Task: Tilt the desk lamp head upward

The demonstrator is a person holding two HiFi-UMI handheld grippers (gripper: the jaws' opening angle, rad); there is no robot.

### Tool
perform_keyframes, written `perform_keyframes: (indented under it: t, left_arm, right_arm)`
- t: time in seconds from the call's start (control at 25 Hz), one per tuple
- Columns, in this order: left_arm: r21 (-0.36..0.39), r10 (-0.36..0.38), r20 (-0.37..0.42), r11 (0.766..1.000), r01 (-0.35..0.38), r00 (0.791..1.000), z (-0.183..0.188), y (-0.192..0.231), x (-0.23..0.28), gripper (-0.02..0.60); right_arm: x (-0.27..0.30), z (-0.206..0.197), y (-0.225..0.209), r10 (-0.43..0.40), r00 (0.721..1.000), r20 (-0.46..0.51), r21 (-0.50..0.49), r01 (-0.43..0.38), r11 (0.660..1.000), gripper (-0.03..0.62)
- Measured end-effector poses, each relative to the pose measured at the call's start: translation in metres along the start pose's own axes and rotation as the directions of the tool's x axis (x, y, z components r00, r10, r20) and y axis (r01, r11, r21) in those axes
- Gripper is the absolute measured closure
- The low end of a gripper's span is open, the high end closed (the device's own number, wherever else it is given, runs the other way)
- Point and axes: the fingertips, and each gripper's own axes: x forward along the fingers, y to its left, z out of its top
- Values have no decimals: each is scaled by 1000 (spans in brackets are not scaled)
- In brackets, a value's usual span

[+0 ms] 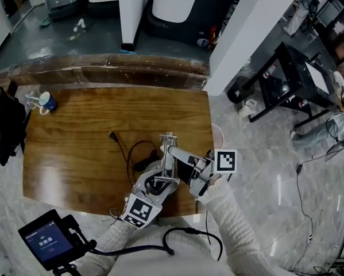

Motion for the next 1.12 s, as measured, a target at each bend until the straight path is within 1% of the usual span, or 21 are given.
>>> perform_keyframes:
  t: [0.16, 0.32, 0.6, 0.84, 1.04, 1.12]
  left_arm:
    - [-10, -7, 2, 1000, 7, 1000, -1, 0, 0, 420]
    - [-15, -12, -11, 1000, 12, 1000, -2, 0, 0, 422]
    - [-23, -7, -32, 1000, 6, 999, -2, 2, 3, 422]
    - [-30, -3, -41, 1000, 1, 999, -3, 4, 5, 422]
    - [-35, -5, -50, 999, 3, 999, -4, 5, 5, 422]
    - [-38, -5, -52, 999, 3, 999, -4, 5, 6, 422]
  right_arm:
    - [1, 0, 1, 20, 1000, 7, 20, -20, 1000, 440]
    - [1, -1, 1, 0, 1000, 10, 5, 0, 1000, 444]
    - [2, 1, 3, -23, 1000, 1, -75, 23, 997, 436]
    - [3, 4, 3, -34, 999, -3, -119, 33, 992, 430]
    - [5, 5, 9, -50, 999, -13, -179, 46, 983, 428]
    - [5, 7, 12, -56, 998, -17, -219, 51, 974, 430]
